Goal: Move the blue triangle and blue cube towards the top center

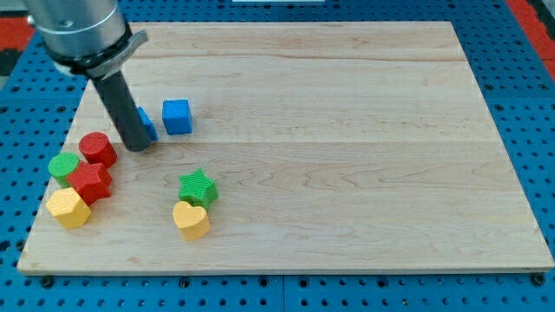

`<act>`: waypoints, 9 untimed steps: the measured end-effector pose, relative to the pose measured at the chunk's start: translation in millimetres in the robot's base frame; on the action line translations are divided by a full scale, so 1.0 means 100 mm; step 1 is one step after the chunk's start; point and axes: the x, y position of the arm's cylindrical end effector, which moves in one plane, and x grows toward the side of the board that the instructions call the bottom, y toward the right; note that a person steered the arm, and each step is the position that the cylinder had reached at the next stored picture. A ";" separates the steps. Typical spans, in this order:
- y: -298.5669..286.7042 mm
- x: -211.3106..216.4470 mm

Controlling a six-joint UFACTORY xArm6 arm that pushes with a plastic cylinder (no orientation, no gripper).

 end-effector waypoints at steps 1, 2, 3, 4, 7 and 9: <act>0.22 -0.11; 0.42 -0.24; 0.40 -0.67; 0.51 -0.14; -0.06 -0.52; 0.27 -0.37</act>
